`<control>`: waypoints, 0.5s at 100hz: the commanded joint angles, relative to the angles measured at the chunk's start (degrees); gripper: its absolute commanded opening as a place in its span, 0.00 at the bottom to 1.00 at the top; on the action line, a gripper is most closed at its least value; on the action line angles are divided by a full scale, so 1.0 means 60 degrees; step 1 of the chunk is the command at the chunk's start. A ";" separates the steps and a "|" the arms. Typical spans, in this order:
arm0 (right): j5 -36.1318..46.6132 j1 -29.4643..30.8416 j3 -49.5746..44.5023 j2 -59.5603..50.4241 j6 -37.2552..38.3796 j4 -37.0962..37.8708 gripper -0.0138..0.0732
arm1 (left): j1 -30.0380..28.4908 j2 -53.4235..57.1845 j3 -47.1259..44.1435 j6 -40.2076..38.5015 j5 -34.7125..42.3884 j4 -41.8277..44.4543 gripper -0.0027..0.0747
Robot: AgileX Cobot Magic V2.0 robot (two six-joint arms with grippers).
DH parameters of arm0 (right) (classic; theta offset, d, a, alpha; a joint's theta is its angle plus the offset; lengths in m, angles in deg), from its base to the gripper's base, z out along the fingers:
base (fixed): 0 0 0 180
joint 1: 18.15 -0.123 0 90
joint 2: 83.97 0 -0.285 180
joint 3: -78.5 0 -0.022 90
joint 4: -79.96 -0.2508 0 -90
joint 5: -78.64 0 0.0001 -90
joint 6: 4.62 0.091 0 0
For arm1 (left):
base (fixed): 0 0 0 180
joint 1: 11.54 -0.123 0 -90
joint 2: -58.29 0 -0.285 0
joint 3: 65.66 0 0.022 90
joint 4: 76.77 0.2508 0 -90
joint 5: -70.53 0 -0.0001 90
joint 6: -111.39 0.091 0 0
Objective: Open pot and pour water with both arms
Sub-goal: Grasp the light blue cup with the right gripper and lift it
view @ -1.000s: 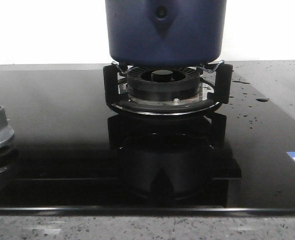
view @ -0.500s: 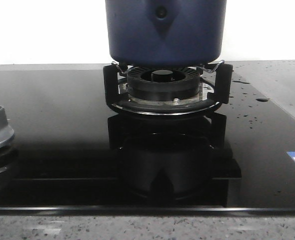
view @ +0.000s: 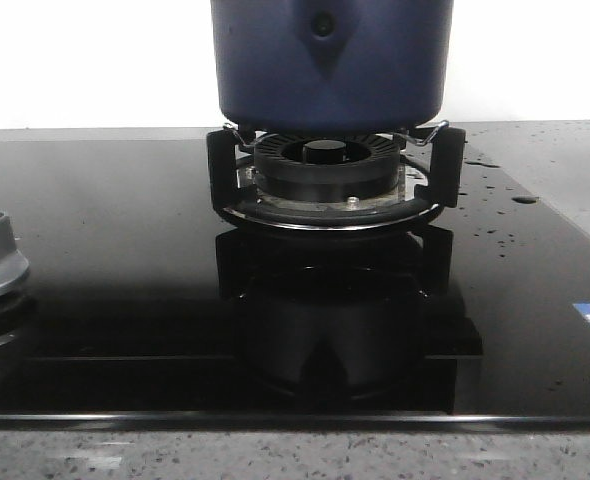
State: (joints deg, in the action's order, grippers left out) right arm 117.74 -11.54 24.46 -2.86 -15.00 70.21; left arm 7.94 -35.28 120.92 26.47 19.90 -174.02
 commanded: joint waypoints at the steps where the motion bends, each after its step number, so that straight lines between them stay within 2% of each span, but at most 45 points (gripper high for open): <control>1: 0.0531 0.0055 0.0269 -0.0151 -0.0095 0.0185 0.47 | -0.0084 0.0447 0.0351 -0.0239 -0.0150 -0.0590 0.27; 9: 0.0449 0.0055 0.0269 -0.0265 -0.0095 0.0362 0.41 | -0.0334 0.0447 0.0335 -0.0902 -0.0170 -0.0363 0.28; 18: 0.0412 0.0019 0.0269 -0.0736 -0.0095 0.0959 0.41 | -0.0706 0.0459 0.0272 -0.1400 -0.0426 -0.0108 0.28; 31: -0.0380 -0.0156 0.0646 -0.1675 -0.0095 0.1498 0.41 | -0.1243 0.0623 0.0249 -0.1419 -0.0988 0.0060 0.28; 50: -0.1606 -0.0791 0.2045 -0.2623 -0.0095 0.2524 0.41 | -0.1600 0.1031 0.0234 -0.1436 -0.0989 0.0501 0.28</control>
State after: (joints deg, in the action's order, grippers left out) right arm 104.80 -14.45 30.63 -15.41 -15.00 81.73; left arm -1.05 -32.91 120.57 18.44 15.13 -167.20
